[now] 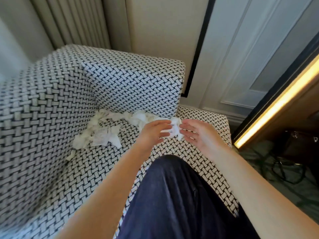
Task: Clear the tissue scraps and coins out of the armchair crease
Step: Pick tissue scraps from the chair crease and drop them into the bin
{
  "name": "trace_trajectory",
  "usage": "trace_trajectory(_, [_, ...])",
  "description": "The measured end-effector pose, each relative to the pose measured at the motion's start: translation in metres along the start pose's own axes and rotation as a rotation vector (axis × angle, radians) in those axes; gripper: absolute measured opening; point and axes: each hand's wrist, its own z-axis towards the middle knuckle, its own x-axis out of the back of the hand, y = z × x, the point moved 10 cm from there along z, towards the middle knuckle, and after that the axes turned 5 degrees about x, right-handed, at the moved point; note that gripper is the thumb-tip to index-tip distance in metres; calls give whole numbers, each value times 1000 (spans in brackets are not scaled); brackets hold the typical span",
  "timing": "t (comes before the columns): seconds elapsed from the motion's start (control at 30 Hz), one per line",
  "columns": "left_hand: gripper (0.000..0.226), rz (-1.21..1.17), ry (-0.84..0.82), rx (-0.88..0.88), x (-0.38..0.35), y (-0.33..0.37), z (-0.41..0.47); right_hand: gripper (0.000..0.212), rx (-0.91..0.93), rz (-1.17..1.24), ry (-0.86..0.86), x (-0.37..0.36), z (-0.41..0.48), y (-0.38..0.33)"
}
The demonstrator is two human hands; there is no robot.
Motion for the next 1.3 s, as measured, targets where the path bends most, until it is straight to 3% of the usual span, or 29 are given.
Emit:
trace_trajectory(0.27, [17, -2, 302, 49, 145, -41, -20, 18, 41, -194, -236, -135, 8, 38])
trace_trajectory(0.5, [50, -72, 815, 220, 258, -112, -54, 24, 329, -762, -412, -200, 17, 75])
trace_trajectory(0.6, [41, -111, 848, 272, 273, -135, -50, 25, 404, -904, -401, -201, 28, 89])
trace_trajectory(0.67, [49, -215, 845, 299, 275, -146, -45, 29, 472, -1001, -419, -202, 35, 94])
trace_trajectory(0.77, [73, -388, 849, 298, 291, -189, -7, 40, 457, -1087, -441, -199, 47, 104])
trace_trajectory(0.83, [99, -400, 909, 325, 315, -239, 33, 47, 407, -1102, -459, -199, 51, 111])
trace_trajectory(0.87, [101, -395, 926, 362, 315, -243, 36, 51, 377, -1104, -487, -201, 52, 116])
trace_trajectory(1.03, [70, -96, 934, 463, 281, -168, -11, 63, 249, -1128, -690, -215, 44, 136])
trace_trajectory(1.3, [70, 241, 966, 541, 274, -161, -8, 66, 237, -1191, -745, -217, 45, 150])
